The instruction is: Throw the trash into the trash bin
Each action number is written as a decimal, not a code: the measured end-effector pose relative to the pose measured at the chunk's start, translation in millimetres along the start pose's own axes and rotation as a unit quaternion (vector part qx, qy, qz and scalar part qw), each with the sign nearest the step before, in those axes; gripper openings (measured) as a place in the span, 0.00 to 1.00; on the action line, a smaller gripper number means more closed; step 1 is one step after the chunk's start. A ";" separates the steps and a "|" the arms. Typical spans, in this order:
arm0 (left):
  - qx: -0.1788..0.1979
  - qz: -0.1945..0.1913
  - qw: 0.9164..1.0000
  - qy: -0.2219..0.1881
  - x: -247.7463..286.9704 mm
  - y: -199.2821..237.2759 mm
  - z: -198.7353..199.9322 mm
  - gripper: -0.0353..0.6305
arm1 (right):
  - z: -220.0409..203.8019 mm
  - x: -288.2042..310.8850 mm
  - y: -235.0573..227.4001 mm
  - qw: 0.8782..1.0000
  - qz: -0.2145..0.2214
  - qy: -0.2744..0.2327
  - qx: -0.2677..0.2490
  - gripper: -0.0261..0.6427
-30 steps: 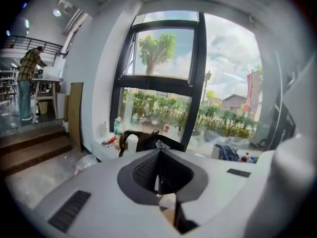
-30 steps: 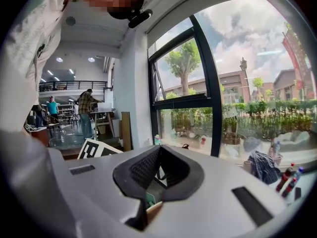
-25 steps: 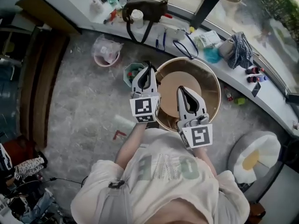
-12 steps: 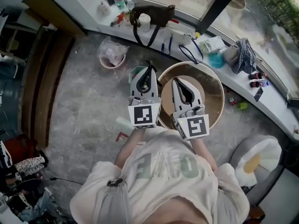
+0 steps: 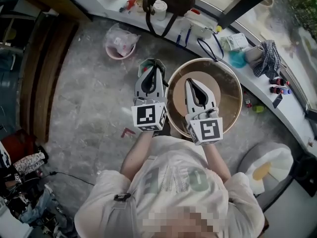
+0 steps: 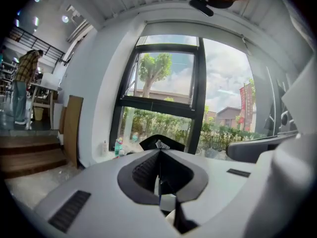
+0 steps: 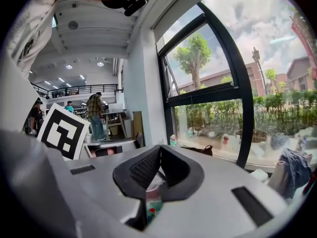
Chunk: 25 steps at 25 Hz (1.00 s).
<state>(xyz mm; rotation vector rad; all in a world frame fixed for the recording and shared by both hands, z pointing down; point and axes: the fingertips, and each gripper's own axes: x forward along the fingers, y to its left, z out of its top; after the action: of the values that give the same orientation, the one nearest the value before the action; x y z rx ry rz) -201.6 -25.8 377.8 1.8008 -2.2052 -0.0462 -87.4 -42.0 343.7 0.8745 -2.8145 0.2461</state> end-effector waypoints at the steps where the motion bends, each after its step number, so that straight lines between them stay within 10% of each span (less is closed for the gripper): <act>1: -0.015 0.011 1.000 0.014 5.2 13.0 -15.6 0.07 | -12.1 9.9 -0.7 1.000 0.004 0.014 -0.003 0.06; 14: -0.042 0.111 0.959 0.259 84.9 153.1 -332.3 0.07 | -176.8 72.0 1.0 0.982 0.015 0.185 0.031 0.06; 20: -0.071 0.115 0.943 0.305 99.5 153.0 -391.5 0.07 | -199.8 75.5 1.1 0.979 0.019 0.200 0.033 0.06; 25: -0.061 0.097 0.948 0.296 108.8 142.2 -391.8 0.22 | -208.9 70.4 3.0 0.976 0.026 0.212 0.040 0.06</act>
<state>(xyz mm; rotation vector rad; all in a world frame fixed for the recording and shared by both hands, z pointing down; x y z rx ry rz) -260.3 -37.5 804.4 1.3001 -1.8737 0.3472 -119.9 -33.7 561.5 0.6669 -2.4433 0.4929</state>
